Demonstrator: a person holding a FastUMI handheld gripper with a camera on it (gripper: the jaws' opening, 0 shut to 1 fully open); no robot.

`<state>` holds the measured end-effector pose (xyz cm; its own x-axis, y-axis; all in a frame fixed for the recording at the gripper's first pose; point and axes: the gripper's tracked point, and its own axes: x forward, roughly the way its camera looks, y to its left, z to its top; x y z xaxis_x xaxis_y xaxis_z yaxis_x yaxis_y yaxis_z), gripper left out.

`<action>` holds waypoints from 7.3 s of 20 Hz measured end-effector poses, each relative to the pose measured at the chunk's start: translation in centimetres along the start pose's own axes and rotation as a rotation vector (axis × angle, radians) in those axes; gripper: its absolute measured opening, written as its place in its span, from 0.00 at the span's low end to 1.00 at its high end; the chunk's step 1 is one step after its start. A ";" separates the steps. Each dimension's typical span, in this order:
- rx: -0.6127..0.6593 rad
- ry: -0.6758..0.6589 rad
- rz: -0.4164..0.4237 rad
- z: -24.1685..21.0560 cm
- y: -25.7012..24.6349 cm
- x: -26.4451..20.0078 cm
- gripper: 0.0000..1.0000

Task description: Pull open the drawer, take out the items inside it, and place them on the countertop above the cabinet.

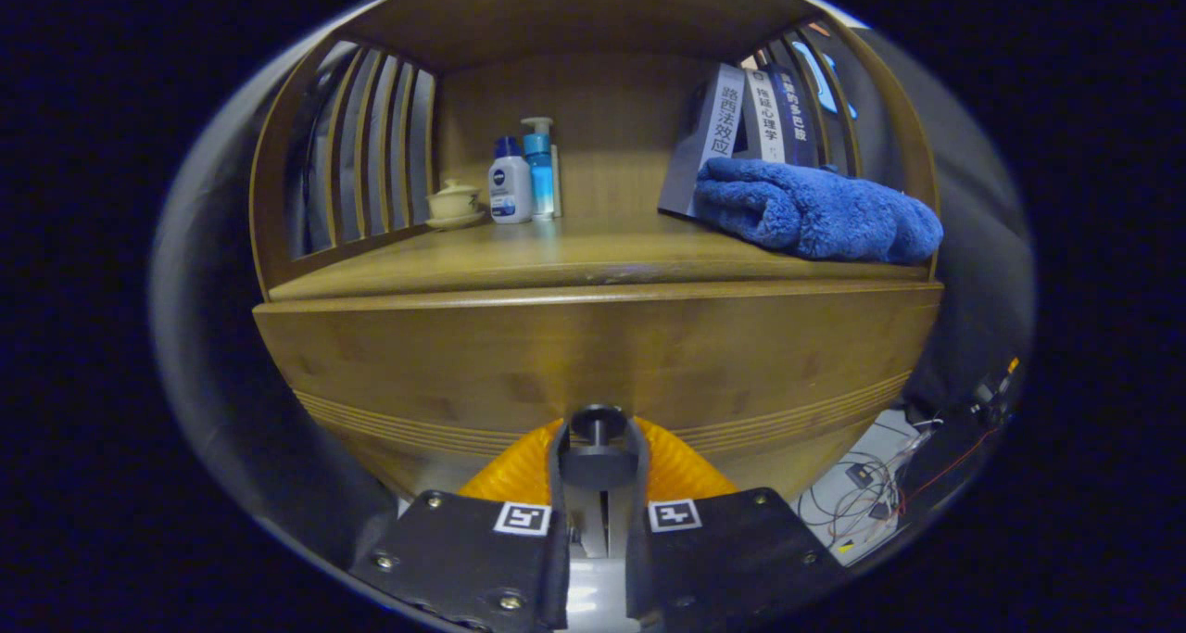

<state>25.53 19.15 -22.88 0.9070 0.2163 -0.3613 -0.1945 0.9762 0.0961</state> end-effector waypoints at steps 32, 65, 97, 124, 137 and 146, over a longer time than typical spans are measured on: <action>-0.004 0.031 -0.052 -4.7 -0.5 -12.0 0.24; -0.001 -0.134 -0.032 -0.3 1.2 -19.2 0.59; 0.065 0.593 -0.315 -1.6 0.7 -7.5 0.82; 0.053 0.835 -0.303 -6.0 -1.3 -6.1 0.69; 0.084 0.681 -0.249 -4.3 -0.6 -5.9 0.36; 0.065 0.520 -0.258 0.2 -0.3 -8.7 0.36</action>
<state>17.76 16.92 -19.54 0.6162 -0.0321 -0.7870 0.0463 0.9989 -0.0045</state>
